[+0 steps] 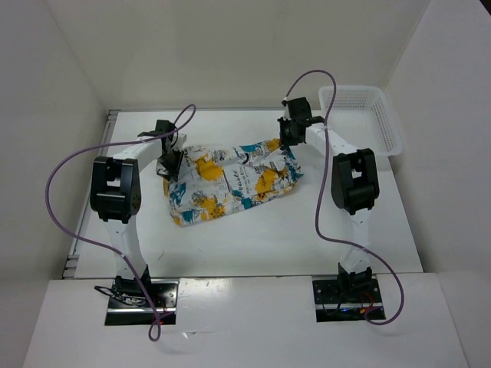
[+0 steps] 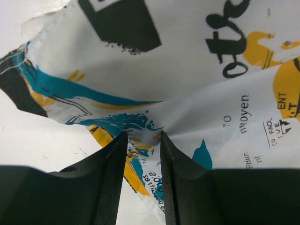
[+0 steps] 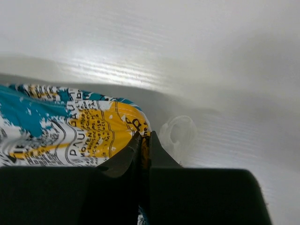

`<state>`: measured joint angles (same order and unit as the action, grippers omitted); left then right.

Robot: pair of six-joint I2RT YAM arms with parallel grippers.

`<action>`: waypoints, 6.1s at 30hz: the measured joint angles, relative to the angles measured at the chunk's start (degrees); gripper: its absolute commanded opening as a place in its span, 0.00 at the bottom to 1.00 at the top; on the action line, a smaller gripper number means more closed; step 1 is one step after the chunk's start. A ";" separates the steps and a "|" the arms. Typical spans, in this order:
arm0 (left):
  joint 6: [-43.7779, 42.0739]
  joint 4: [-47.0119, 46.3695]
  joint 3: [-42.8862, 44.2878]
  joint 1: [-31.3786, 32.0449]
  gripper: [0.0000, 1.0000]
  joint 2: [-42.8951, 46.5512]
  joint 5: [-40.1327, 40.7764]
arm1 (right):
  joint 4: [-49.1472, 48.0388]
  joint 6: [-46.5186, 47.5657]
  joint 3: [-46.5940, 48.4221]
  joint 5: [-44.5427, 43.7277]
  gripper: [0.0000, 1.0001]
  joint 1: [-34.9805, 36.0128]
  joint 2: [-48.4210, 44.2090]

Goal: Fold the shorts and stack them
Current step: Fold the shorts

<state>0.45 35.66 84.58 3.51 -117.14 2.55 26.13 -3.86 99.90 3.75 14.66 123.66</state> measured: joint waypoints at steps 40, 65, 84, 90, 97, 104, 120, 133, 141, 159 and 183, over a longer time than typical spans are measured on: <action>-0.22 -0.28 14.40 -3.72 0.54 -8.79 4.00 | -2.95 -0.04 -16.72 4.85 0.08 -0.44 -5.27; -0.22 3.50 17.44 5.53 0.55 -8.79 -17.94 | -0.37 11.58 -20.02 -8.63 0.00 -0.44 -26.47; -0.17 3.15 18.03 7.69 0.53 -9.55 -19.50 | 4.76 14.34 -12.55 -25.42 0.00 11.45 -23.41; -0.11 2.95 19.69 8.11 0.17 -13.14 -21.29 | 5.40 13.53 -9.94 -28.17 0.00 17.00 -19.10; -0.04 3.28 23.74 8.11 0.10 -16.09 -23.74 | 6.49 11.93 -1.16 -28.48 0.00 25.42 -14.32; -0.04 3.39 26.73 8.15 0.10 -18.08 -25.33 | 5.20 11.39 5.40 -27.67 0.00 32.72 -7.17; 0.31 4.17 29.44 6.64 0.17 -19.65 -25.31 | 5.05 8.81 15.85 -25.46 0.59 35.17 5.75; -0.15 5.49 31.06 4.72 0.44 -18.49 -17.42 | 6.93 13.25 14.69 -14.51 0.32 36.11 0.83; -0.20 8.17 31.06 4.15 0.53 -9.31 -17.53 | 4.61 19.37 -3.04 -9.20 0.48 35.50 -15.93; -0.22 13.20 21.09 5.64 0.53 -5.35 -21.57 | -6.14 26.10 -10.54 -4.98 0.54 34.32 -5.14; -0.22 12.70 19.28 6.99 0.27 -11.43 -21.22 | -9.07 27.52 -10.27 -9.09 0.62 34.32 -7.91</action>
<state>0.23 48.36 103.85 10.50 -128.57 -18.68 17.06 23.66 89.62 -5.34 48.97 115.74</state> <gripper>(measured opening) 0.293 0.619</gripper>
